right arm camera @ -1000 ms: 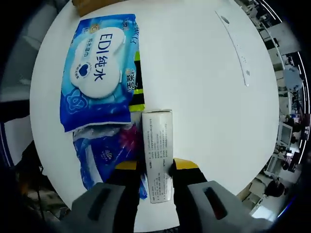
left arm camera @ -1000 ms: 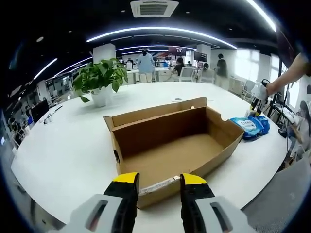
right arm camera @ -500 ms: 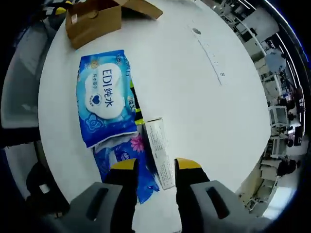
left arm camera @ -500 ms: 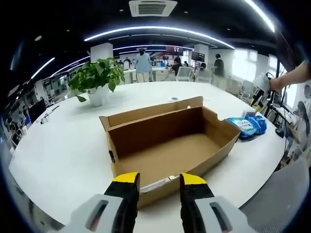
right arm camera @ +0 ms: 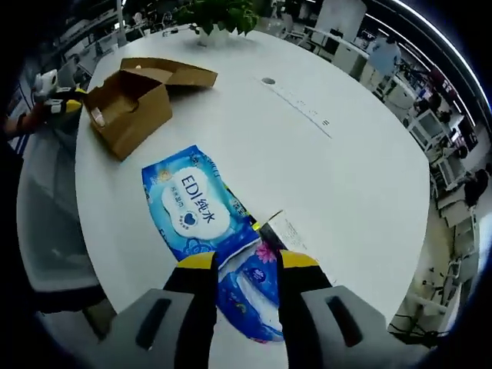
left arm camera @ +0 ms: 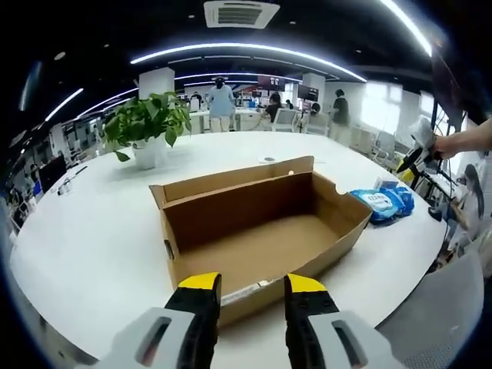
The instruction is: Operate the shoe box by opening the lid, removing the specified soft item, and placing it in the target area until the item is outside and the box remains undamaged.
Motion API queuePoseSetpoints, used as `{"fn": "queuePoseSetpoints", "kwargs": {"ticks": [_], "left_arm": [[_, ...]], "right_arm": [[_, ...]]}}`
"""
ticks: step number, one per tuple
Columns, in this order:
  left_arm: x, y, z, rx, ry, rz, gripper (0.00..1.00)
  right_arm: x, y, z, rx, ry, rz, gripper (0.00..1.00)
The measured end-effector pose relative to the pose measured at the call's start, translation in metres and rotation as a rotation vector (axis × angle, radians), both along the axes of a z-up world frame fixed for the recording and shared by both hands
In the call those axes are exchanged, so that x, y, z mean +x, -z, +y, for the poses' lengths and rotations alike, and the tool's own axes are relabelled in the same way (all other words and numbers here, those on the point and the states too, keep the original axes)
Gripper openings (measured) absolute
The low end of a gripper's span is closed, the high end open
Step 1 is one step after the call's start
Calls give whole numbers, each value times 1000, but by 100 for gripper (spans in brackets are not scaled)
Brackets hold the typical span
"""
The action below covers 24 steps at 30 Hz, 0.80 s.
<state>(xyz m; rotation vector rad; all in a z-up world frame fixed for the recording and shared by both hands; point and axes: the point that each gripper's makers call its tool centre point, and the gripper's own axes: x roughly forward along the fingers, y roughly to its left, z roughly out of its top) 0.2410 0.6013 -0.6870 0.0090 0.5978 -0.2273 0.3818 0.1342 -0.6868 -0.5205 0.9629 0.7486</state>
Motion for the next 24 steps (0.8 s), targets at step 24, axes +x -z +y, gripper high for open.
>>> {"fn": "queuePoseSetpoints", "kwargs": {"ticks": [24], "left_arm": [[-1, -1, -8, -66, 29, 4, 33]], "right_arm": [[-95, 18, 257, 436, -67, 42, 31]]}}
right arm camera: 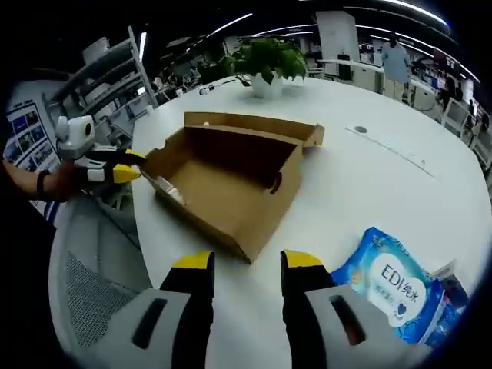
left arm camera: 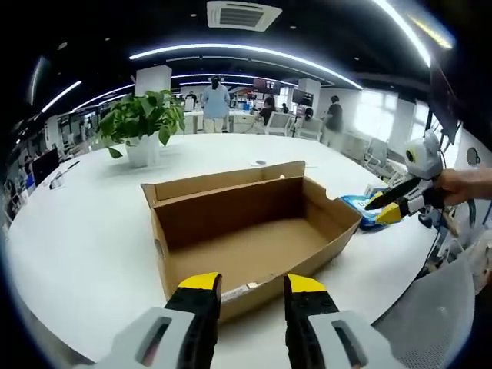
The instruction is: Operate the shoe box by opening the lid, removing the specified soft item, and placing it in the target area until the item is outside and the box remains undamaged.
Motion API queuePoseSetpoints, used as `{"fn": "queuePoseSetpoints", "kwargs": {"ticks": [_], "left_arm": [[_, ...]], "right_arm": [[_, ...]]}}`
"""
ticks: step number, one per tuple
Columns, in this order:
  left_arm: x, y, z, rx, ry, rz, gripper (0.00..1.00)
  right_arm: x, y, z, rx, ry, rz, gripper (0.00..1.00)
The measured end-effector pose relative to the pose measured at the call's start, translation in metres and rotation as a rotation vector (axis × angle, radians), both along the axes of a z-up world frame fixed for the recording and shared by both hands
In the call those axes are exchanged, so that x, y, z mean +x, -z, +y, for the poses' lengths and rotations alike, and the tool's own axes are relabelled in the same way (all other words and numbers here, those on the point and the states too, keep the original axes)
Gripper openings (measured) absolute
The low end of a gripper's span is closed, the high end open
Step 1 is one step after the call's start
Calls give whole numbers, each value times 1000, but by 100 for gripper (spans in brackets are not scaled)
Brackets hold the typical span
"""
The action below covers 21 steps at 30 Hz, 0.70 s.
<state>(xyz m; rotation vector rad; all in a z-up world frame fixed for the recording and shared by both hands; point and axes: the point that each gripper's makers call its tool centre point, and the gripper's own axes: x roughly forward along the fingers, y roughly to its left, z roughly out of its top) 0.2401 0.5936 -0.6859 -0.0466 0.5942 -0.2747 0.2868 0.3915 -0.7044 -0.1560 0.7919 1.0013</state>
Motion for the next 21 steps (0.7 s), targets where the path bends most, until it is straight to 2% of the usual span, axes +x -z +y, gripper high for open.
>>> {"fn": "queuePoseSetpoints", "kwargs": {"ticks": [3, 6, 9, 19, 20, 21], "left_arm": [[0, 0, -3, -9, 11, 5, 33], [0, -1, -3, -32, 11, 6, 33], [2, -2, -2, -60, 6, 5, 33], [2, -1, -10, -113, 46, 43, 33], [1, 0, -11, -113, 53, 47, 33], [1, 1, -10, -64, 96, 54, 33]], "right_arm": [[-9, 0, 15, 50, 22, 20, 32], [-10, 3, 16, 59, 63, 19, 37], [-9, 2, 10, 88, 128, 27, 32], [-12, -7, -23, 156, 287, 24, 32], [-13, -7, -25, 156, 293, 24, 32], [-15, -6, -29, 156, 303, 25, 32]]}}
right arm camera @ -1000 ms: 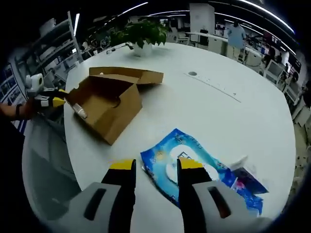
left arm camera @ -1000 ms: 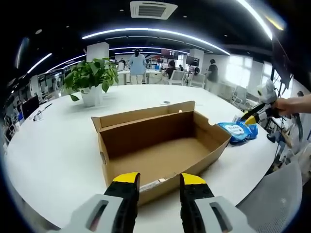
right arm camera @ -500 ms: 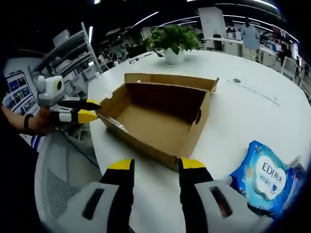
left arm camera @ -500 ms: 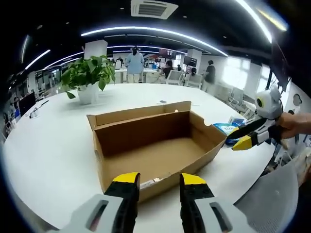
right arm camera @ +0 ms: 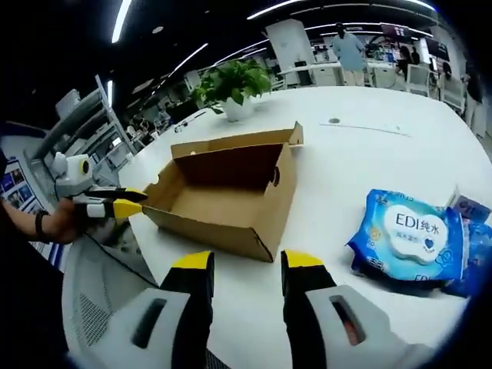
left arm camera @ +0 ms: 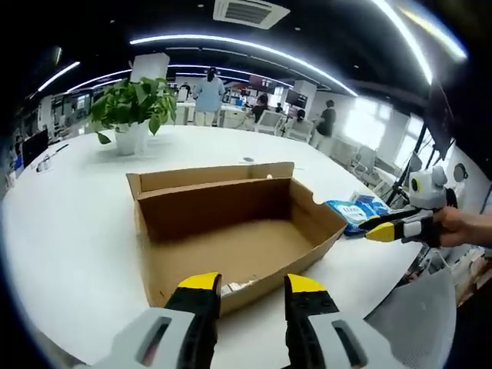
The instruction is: Operate the shoe box by opening the lid, removing the specified soft item, and placing it in the target area until the item is outside and the box remains undamaged.
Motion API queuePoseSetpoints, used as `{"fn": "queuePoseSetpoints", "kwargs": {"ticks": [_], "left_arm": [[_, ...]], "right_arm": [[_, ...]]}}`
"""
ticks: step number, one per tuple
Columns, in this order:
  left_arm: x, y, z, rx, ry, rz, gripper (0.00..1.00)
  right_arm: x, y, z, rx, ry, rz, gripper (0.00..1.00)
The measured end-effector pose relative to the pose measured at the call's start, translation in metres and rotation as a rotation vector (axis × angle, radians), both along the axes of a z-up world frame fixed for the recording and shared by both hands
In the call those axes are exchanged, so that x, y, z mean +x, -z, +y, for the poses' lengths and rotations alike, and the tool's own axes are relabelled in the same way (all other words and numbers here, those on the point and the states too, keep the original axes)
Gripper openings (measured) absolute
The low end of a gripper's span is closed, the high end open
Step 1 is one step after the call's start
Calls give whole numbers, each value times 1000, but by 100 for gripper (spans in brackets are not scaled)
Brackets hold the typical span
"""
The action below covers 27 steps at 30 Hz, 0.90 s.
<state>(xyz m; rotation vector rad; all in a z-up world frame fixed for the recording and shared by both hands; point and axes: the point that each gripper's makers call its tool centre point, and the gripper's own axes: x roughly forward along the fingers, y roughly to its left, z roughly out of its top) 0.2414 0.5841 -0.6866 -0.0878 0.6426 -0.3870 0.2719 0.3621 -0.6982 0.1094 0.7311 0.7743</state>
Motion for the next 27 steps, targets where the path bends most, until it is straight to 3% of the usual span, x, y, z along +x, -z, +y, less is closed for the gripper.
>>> {"fn": "queuePoseSetpoints", "kwargs": {"ticks": [5, 8, 10, 20, 27], "left_arm": [[14, -9, 9, 60, 81, -8, 33], [21, -14, 11, 88, 143, 17, 33], [20, -8, 12, 116, 185, 70, 33], [28, 4, 4, 146, 360, 125, 33], [26, 18, -7, 181, 563, 179, 32]], "right_arm": [[-7, -1, -12, 15, 44, 4, 32], [-10, -3, -16, 26, 66, 3, 33], [-13, -6, -18, 34, 85, 2, 33], [-38, -3, -6, 72, 89, 18, 33], [-51, 2, -8, 70, 89, 35, 33]]}}
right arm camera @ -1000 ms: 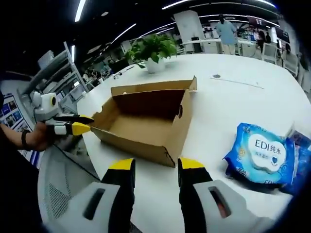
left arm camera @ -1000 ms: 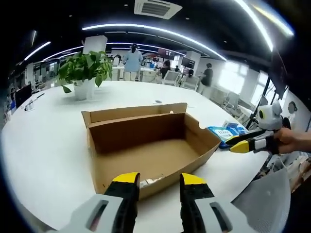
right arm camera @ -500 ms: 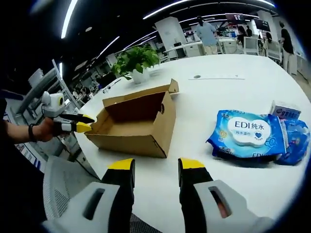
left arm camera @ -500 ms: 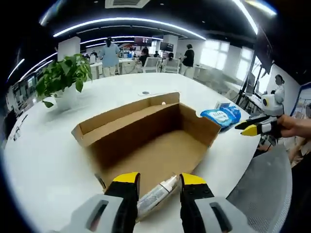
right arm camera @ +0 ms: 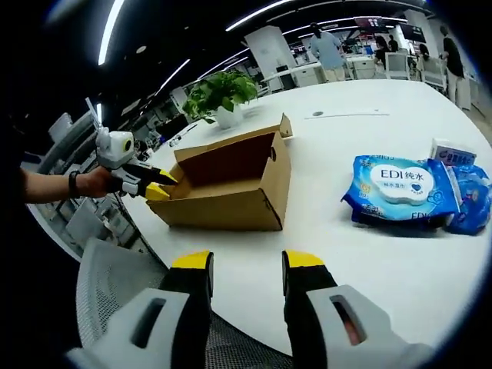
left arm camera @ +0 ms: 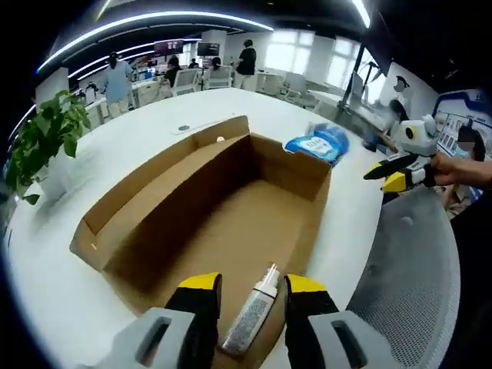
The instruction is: Operate the shoe box by opening the lid, removing the specified soft item, and placing it in the target area until the item is outside and the box remains undamaged.
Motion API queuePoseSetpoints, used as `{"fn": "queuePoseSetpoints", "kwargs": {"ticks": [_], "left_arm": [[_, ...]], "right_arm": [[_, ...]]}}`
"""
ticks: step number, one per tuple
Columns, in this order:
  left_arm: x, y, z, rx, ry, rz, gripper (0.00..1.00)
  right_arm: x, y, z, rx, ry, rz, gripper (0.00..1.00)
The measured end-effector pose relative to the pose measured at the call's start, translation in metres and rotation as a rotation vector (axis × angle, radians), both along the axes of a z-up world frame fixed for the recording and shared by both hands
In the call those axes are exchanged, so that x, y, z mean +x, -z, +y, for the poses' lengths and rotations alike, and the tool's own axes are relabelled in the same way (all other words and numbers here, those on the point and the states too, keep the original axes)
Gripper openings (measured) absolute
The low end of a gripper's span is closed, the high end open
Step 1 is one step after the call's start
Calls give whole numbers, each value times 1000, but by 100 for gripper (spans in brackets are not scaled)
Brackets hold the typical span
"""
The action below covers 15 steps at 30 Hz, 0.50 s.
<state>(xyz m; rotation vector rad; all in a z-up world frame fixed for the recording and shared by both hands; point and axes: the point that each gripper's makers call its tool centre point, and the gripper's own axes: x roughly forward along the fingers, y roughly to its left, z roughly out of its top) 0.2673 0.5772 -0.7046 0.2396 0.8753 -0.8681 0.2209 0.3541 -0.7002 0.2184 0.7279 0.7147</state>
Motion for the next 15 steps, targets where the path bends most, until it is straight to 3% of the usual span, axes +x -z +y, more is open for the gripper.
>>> {"fn": "queuePoseSetpoints", "kwargs": {"ticks": [15], "left_arm": [[10, 25, -7, 31, 192, 130, 32]], "right_arm": [[-10, 4, -10, 23, 71, 36, 32]]}}
